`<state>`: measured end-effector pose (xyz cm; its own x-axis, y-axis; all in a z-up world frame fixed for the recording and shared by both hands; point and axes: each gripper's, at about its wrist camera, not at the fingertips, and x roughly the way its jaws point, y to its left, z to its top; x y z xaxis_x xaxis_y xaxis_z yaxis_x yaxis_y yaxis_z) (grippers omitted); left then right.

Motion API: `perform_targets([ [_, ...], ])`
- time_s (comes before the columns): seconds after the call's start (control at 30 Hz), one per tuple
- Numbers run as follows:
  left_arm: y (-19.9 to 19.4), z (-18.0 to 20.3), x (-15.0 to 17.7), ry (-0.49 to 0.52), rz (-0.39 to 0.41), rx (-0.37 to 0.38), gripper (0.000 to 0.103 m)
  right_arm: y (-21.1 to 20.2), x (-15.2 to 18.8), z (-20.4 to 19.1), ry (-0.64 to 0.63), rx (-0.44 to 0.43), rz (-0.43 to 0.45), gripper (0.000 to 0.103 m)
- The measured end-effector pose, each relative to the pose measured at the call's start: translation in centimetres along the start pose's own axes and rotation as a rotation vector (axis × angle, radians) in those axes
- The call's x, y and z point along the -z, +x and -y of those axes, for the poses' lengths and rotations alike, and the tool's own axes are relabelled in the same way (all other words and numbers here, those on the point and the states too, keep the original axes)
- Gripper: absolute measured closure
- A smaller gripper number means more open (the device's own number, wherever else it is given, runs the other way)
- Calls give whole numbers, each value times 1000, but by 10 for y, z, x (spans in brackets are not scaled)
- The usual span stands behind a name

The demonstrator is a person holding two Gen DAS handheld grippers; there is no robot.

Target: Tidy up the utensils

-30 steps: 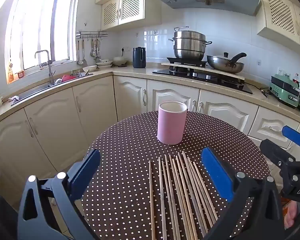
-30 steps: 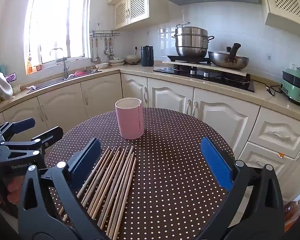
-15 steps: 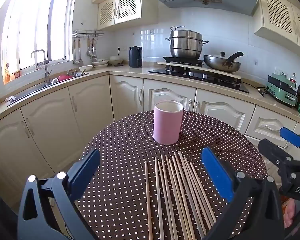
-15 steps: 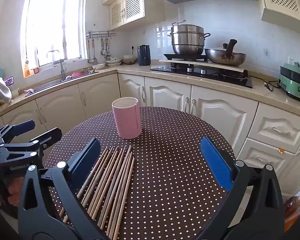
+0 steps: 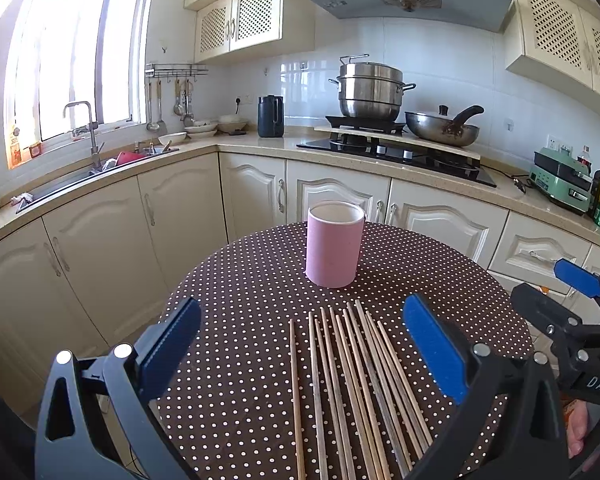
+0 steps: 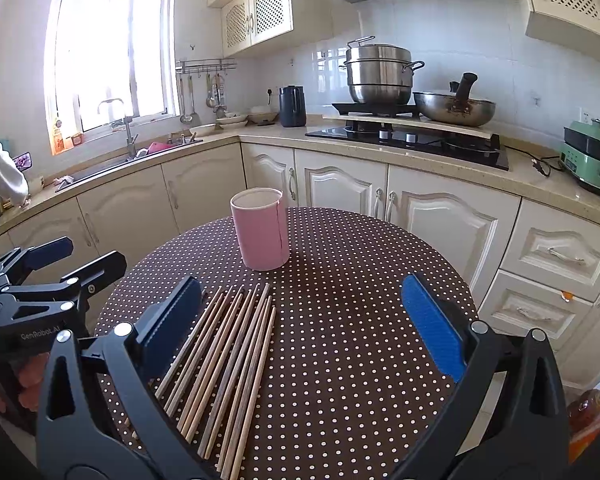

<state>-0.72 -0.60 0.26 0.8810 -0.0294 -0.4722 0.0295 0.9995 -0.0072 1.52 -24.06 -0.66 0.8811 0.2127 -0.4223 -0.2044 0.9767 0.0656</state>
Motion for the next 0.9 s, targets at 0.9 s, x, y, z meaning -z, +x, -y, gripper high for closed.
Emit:
perform_targets([
  [0.9,-12,-7,7,-3,15,13,4,-3,1,-5,9,-7,5,5],
])
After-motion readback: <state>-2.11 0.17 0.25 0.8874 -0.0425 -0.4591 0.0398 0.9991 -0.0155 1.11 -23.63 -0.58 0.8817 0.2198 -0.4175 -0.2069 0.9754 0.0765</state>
